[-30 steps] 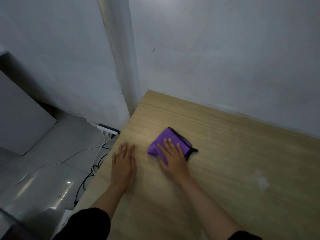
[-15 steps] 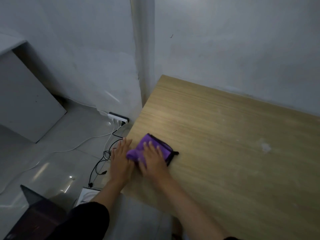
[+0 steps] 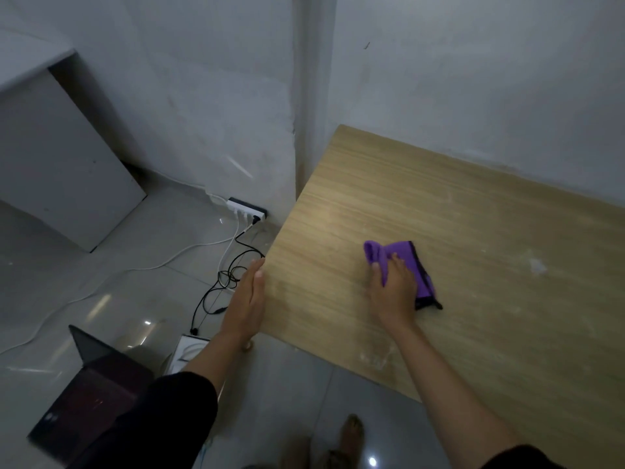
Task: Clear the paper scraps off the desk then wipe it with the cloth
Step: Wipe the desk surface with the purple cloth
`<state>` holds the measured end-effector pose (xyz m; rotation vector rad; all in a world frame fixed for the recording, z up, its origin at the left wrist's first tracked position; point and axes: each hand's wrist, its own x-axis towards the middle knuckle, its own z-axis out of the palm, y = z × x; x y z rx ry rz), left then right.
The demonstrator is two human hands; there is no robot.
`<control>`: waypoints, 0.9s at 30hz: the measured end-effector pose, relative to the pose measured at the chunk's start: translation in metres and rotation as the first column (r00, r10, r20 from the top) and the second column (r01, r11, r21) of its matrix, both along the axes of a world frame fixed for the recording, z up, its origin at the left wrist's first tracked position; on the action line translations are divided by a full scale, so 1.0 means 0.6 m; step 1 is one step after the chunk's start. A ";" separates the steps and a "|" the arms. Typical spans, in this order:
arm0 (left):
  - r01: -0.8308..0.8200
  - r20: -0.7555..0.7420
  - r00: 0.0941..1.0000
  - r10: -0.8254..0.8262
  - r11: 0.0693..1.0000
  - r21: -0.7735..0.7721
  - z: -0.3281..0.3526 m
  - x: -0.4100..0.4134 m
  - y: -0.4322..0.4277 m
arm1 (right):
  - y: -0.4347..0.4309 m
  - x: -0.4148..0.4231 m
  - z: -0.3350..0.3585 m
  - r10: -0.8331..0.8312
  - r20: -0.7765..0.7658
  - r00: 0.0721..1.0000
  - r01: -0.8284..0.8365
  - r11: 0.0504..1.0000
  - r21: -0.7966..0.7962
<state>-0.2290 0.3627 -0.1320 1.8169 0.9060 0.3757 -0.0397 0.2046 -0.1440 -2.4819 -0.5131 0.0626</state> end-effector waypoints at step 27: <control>-0.188 -0.015 0.981 0.192 0.972 0.141 -0.034 0.003 0.007 | 0.087 -0.162 -0.034 0.721 0.169 0.672 -0.697 0.693 -0.185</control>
